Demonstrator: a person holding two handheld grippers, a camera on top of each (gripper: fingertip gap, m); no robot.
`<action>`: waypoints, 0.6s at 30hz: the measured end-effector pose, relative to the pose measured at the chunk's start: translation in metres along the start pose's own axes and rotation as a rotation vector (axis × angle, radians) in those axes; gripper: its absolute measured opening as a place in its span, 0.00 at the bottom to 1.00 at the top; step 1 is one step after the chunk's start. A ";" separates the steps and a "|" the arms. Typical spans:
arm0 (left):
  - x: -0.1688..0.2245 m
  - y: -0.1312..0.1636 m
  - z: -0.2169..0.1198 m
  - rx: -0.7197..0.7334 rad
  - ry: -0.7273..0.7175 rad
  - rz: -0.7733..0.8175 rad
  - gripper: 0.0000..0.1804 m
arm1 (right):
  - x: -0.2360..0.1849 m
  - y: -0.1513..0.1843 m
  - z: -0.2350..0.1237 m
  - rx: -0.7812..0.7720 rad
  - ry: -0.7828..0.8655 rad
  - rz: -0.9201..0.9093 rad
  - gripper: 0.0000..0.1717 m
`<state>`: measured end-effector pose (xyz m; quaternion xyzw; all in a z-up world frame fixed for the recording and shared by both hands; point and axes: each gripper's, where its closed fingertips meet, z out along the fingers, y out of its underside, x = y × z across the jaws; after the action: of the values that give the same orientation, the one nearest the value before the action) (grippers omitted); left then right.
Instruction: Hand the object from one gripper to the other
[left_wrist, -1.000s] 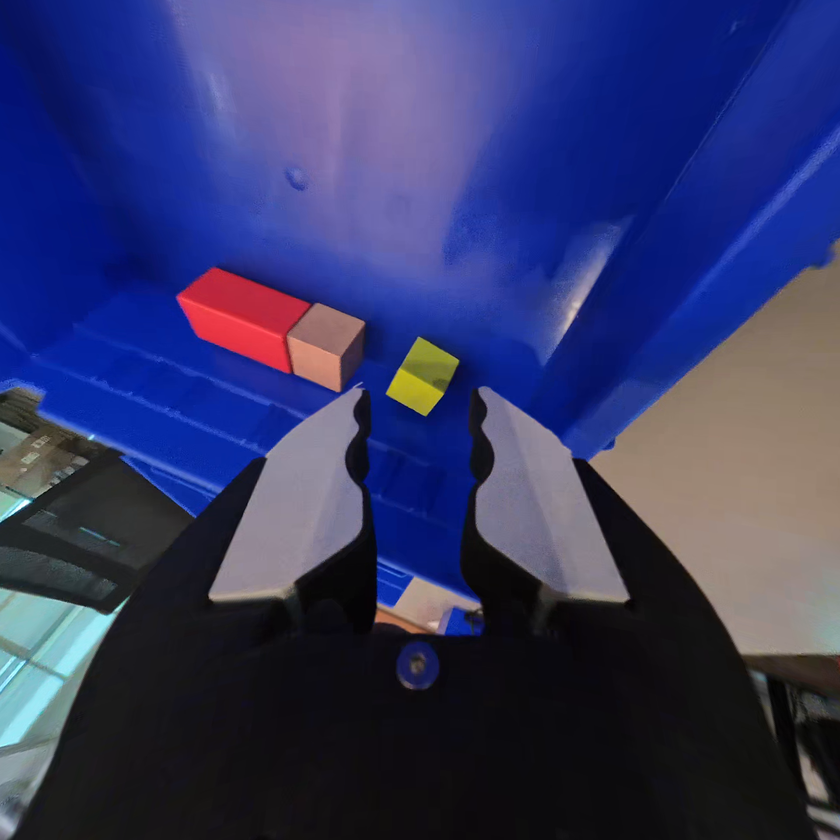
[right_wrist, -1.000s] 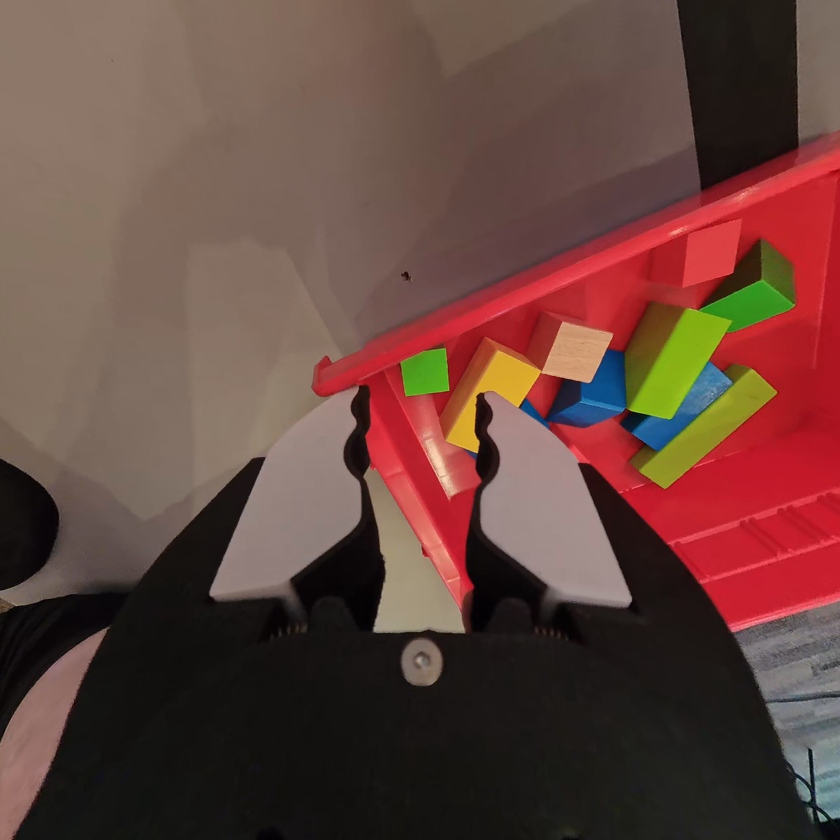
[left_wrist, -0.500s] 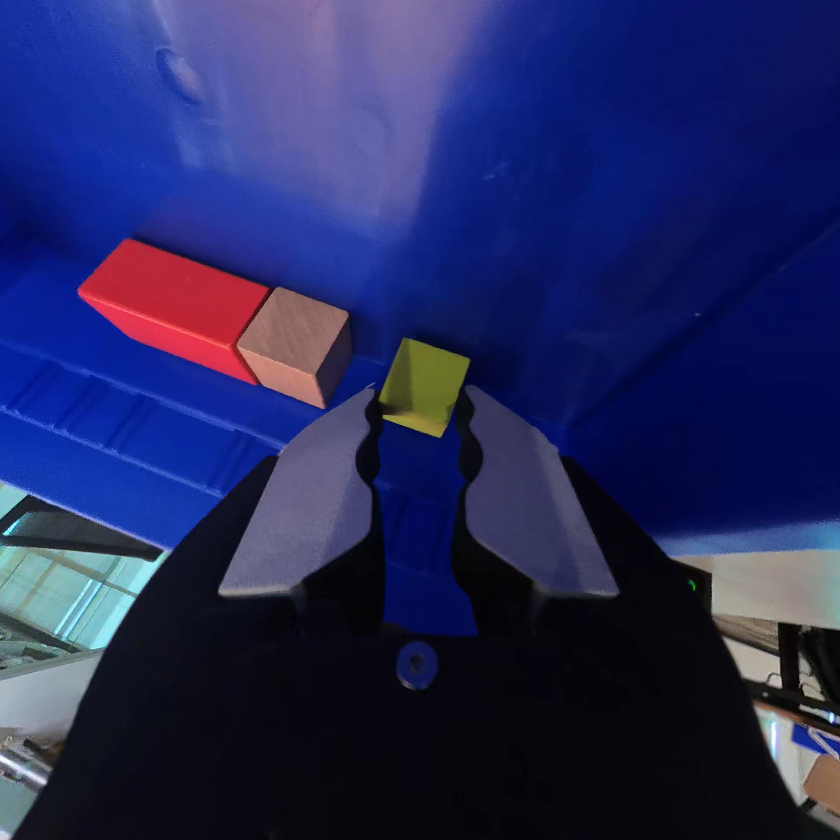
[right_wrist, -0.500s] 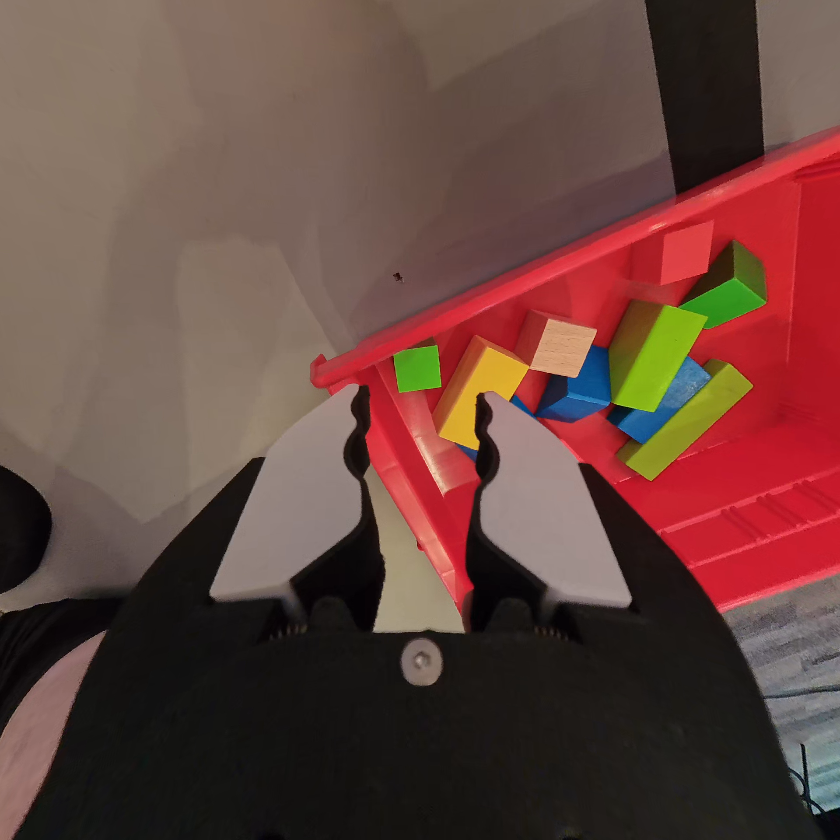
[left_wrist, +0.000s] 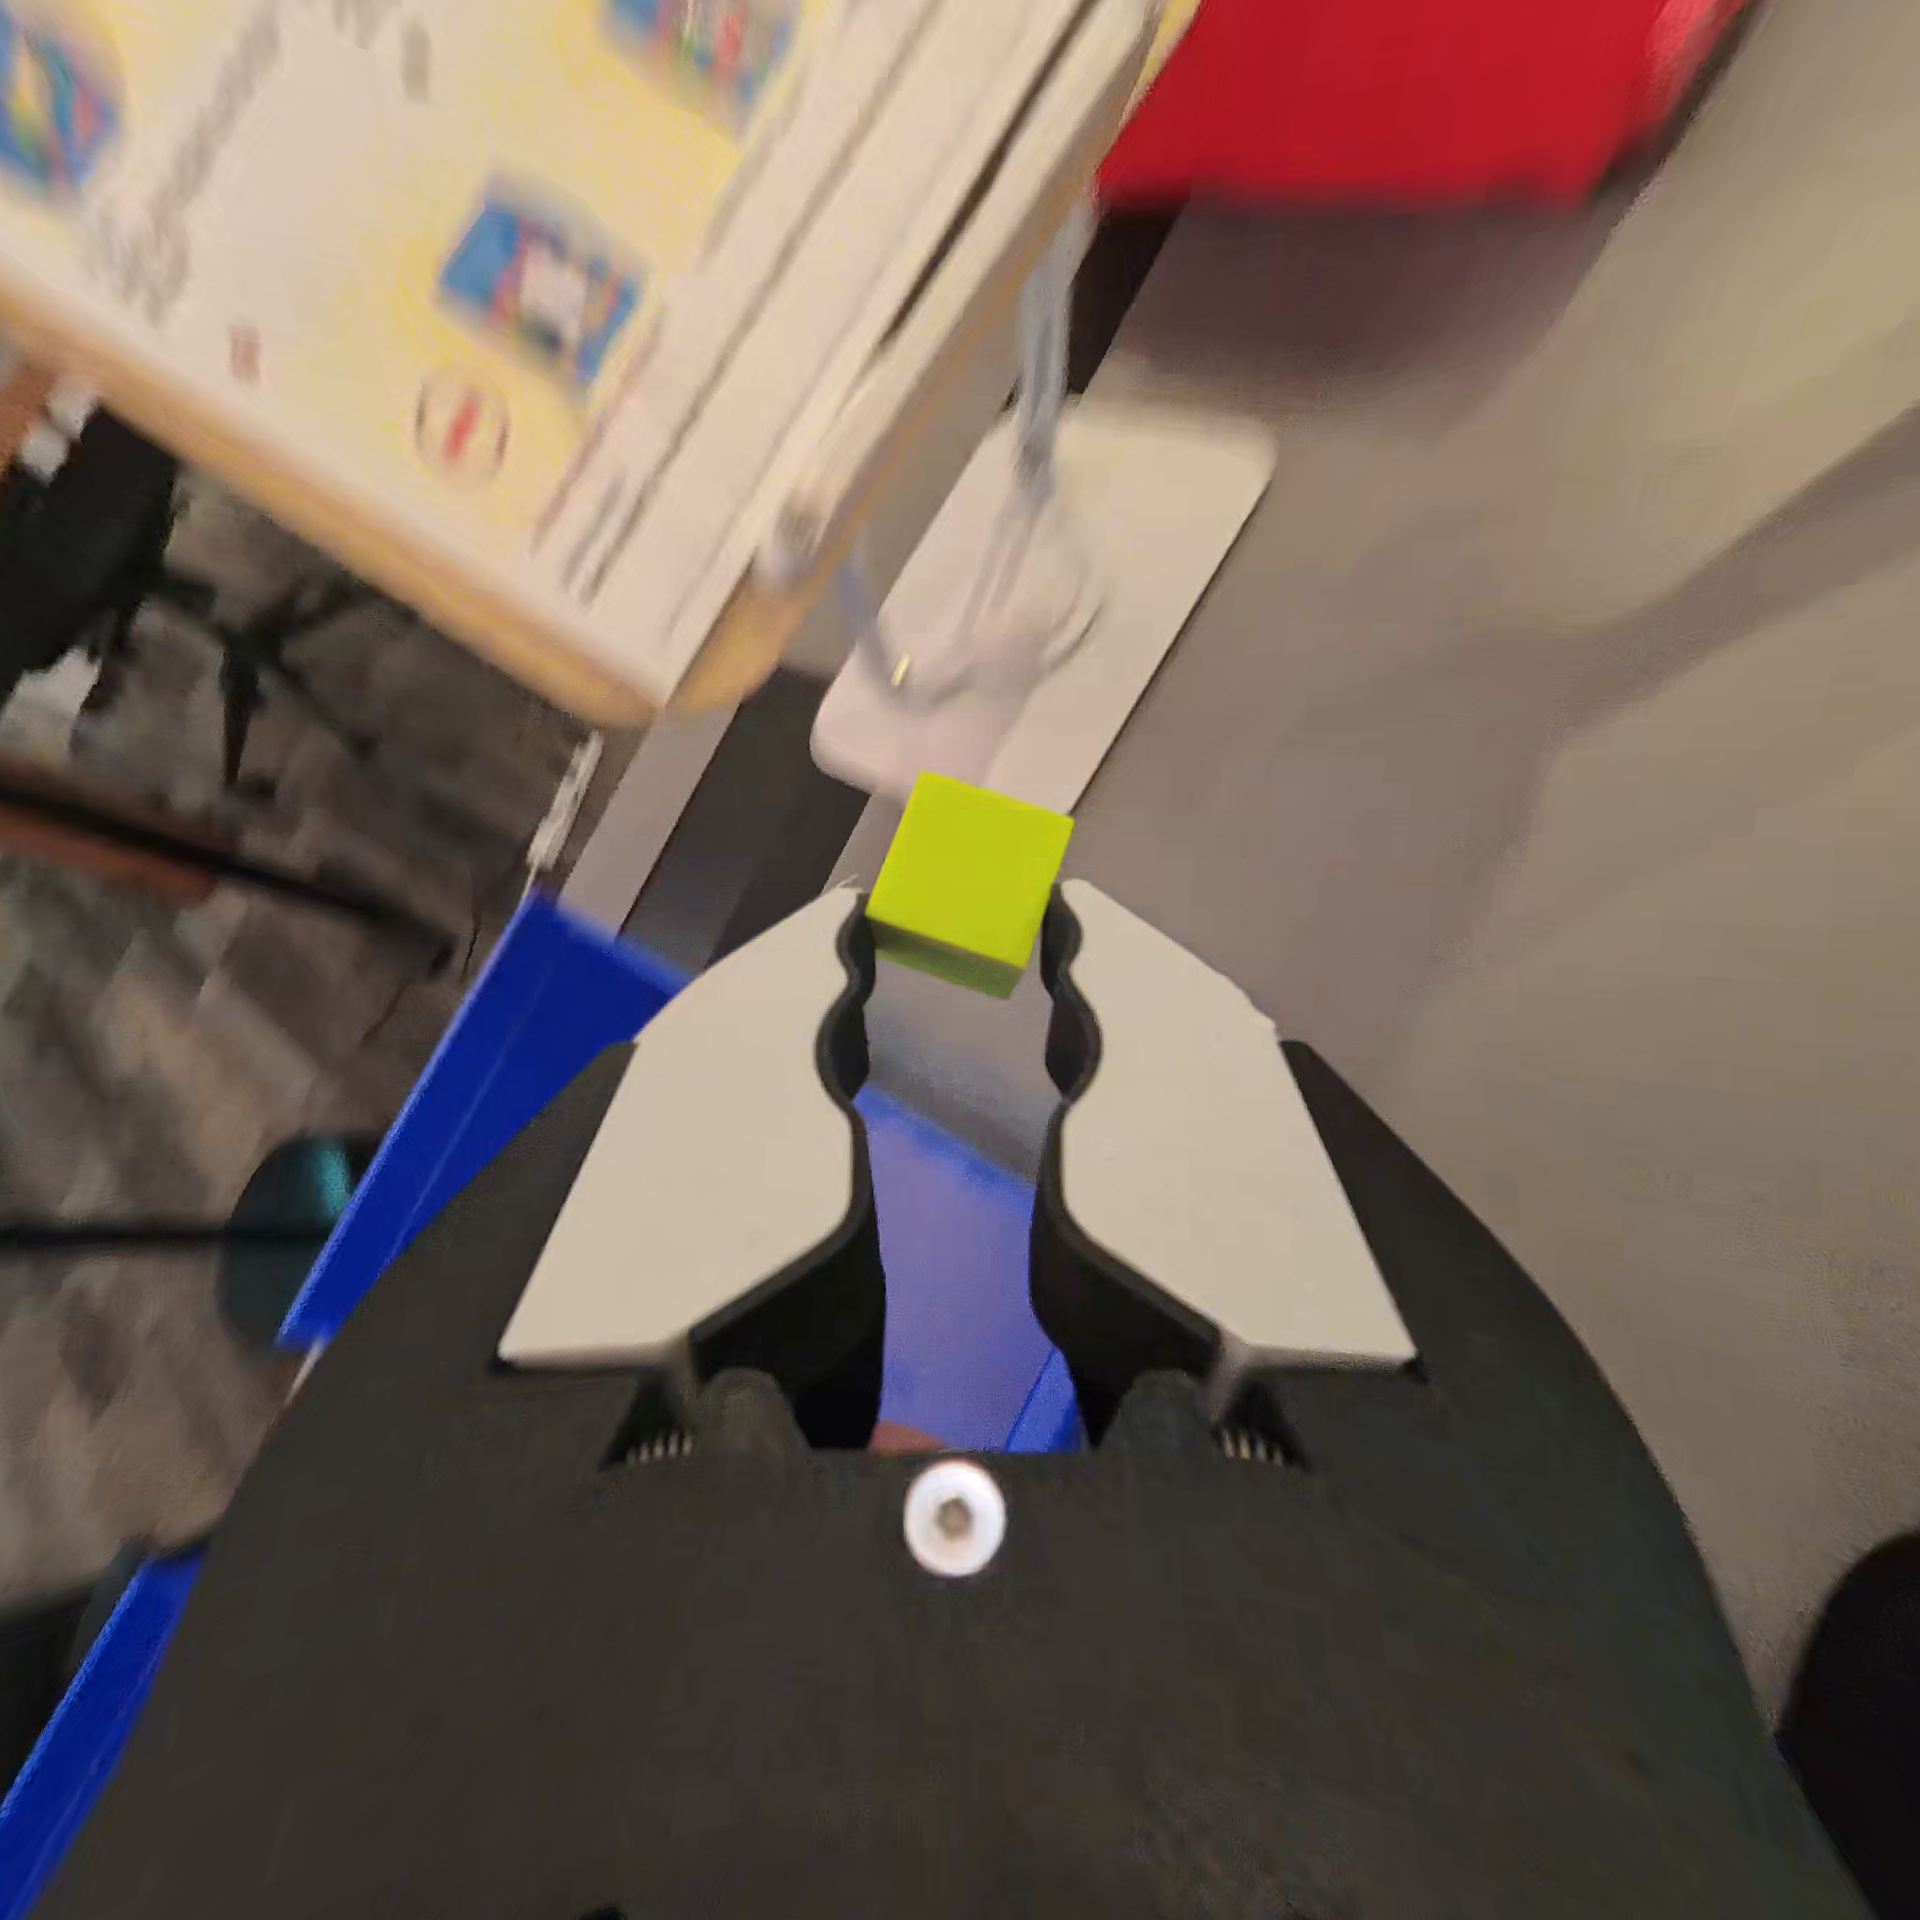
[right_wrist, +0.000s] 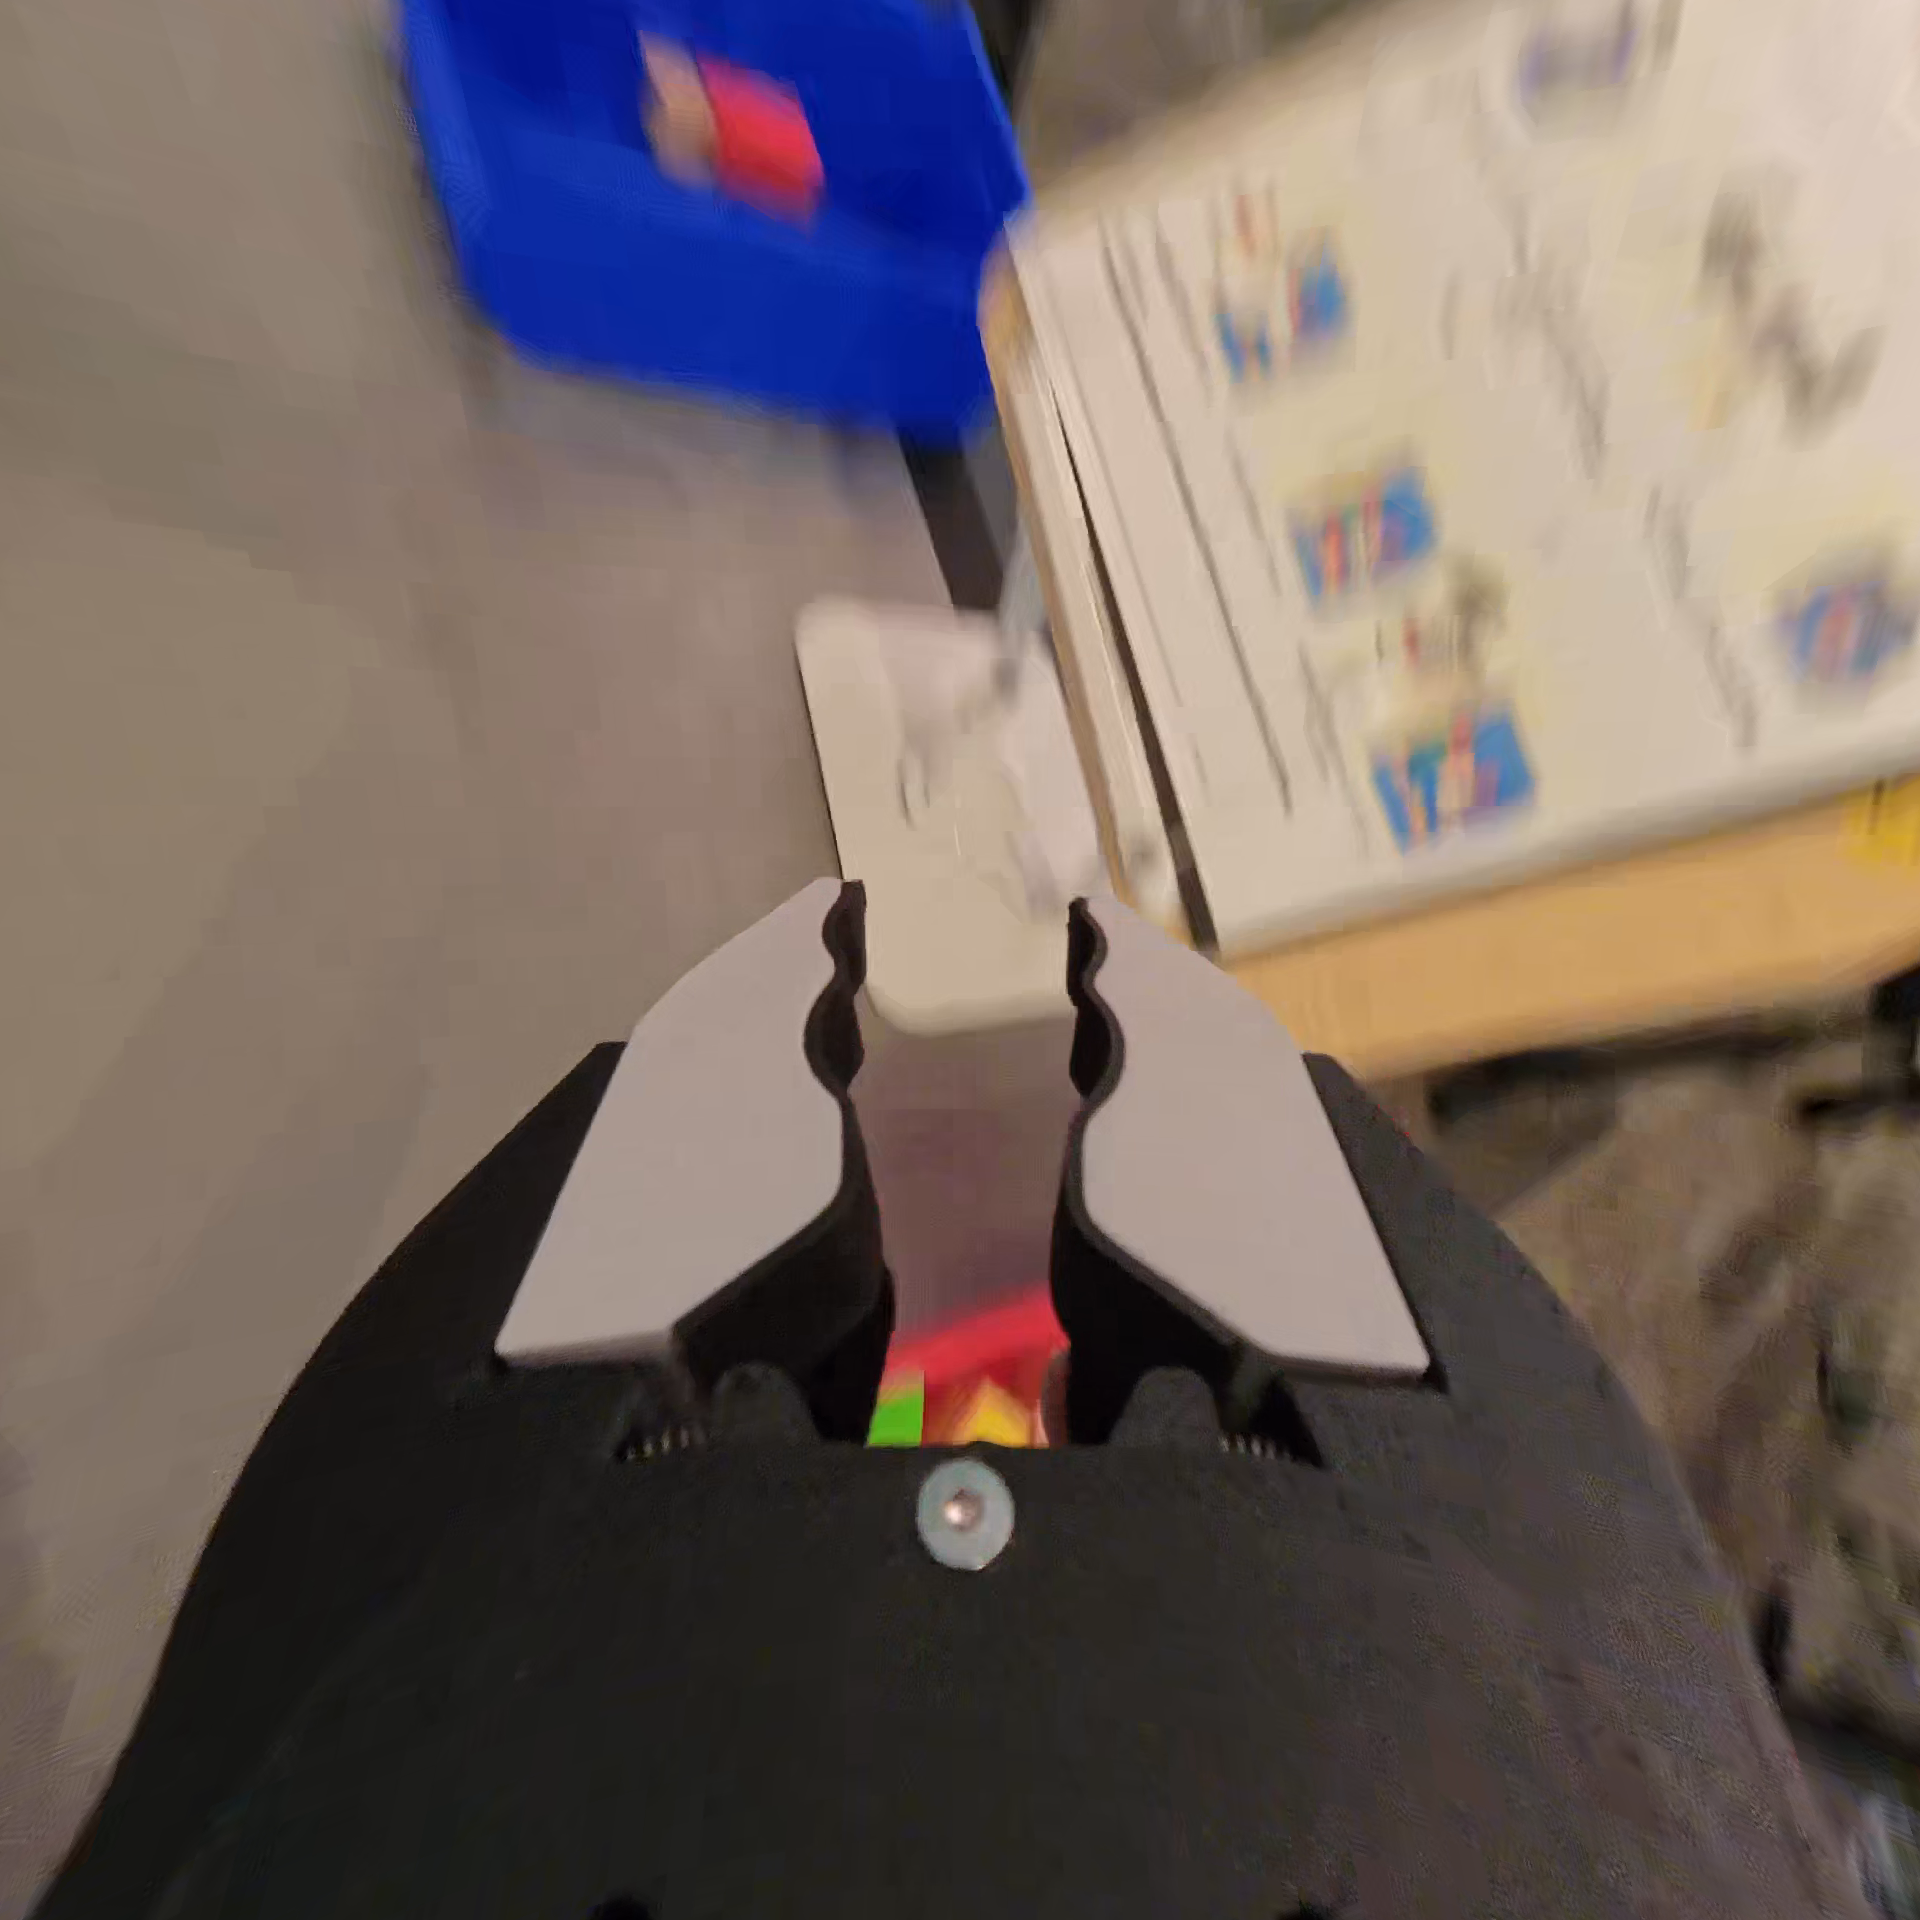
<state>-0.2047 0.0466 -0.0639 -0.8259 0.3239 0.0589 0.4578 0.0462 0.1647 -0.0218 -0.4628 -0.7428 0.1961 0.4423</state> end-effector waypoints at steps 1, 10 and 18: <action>0.015 -0.024 0.001 0.066 0.024 0.001 0.17 | -0.014 -0.024 0.007 0.100 -0.019 -0.042 0.21; 0.115 -0.127 0.027 0.253 0.208 0.074 0.17 | -0.076 -0.092 0.031 0.467 -0.165 -0.013 0.20; 0.130 -0.137 0.035 0.262 0.247 0.092 0.17 | -0.085 -0.090 0.035 0.478 -0.219 -0.030 0.17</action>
<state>-0.0152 0.0626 -0.0362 -0.7444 0.4199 -0.0651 0.5150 -0.0142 0.0511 -0.0176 -0.3100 -0.7257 0.4082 0.4590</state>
